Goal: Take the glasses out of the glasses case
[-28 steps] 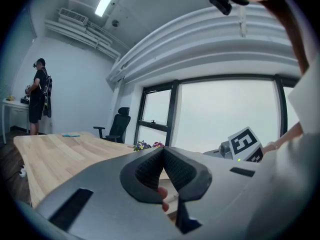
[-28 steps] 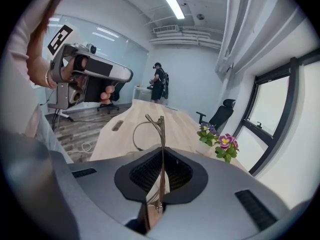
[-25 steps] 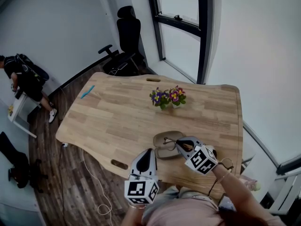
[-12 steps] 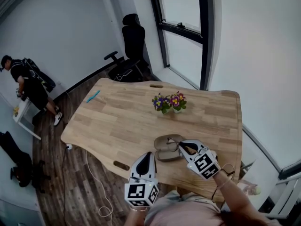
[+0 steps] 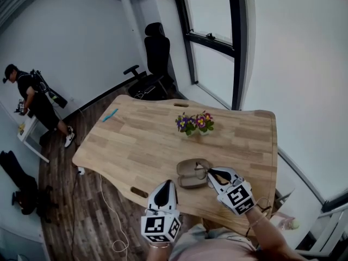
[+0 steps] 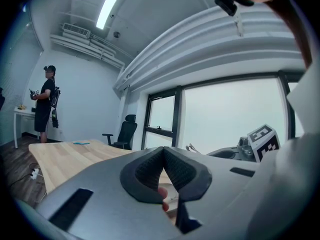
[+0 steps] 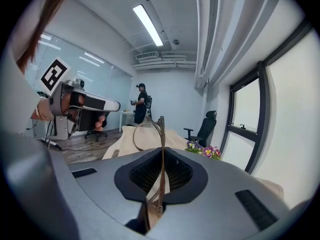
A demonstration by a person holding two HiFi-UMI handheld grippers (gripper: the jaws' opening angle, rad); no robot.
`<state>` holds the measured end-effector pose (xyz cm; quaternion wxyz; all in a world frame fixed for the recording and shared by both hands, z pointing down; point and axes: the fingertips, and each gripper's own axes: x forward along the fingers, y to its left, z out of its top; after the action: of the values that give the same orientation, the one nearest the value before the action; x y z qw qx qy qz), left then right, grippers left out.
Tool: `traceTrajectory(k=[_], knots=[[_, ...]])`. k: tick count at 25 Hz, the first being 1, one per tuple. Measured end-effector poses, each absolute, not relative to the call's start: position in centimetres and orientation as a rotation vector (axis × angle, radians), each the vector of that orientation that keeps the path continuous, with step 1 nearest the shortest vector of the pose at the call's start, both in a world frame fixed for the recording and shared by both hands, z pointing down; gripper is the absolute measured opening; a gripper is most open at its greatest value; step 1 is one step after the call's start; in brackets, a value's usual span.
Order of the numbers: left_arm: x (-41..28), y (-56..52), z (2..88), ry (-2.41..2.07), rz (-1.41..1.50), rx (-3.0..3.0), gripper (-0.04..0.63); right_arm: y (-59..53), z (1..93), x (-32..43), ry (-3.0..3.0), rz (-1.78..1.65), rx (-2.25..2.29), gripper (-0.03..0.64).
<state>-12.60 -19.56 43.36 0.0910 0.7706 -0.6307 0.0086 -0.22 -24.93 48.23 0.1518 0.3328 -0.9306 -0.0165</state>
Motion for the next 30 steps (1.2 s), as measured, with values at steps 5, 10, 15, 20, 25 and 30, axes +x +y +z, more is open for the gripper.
traceTrajectory(k=[5,10,15,20,25,30], knots=[[-12.4,-18.8,42.7,-1.902,0.015,2.279,0.000,-24.2,47.0,0.8,-2.710,-0.036,1.001,0.012],[-11.6,-18.2,41.7,-1.927,0.018,2.281,0.000,-23.5,45.4,2.3,-2.751,-0.023,1.063,0.012],[-10.5,-17.5,41.0,-1.948,0.006,2.272,0.000,-22.9,44.3,4.0,-2.776,-0.037,1.117,0.012],[-9.5,-16.7,40.3,-1.958,0.003,2.271,0.000,-22.2,43.5,5.0,-2.808,-0.024,1.144,0.012],[-8.5,-16.6,39.8,-1.956,0.021,2.297,0.000,-22.1,42.7,5.7,-2.828,-0.036,1.162,0.012],[-8.4,-17.1,39.6,-1.944,0.022,2.309,0.000,-22.2,42.2,6.0,-2.832,-0.036,1.193,0.012]])
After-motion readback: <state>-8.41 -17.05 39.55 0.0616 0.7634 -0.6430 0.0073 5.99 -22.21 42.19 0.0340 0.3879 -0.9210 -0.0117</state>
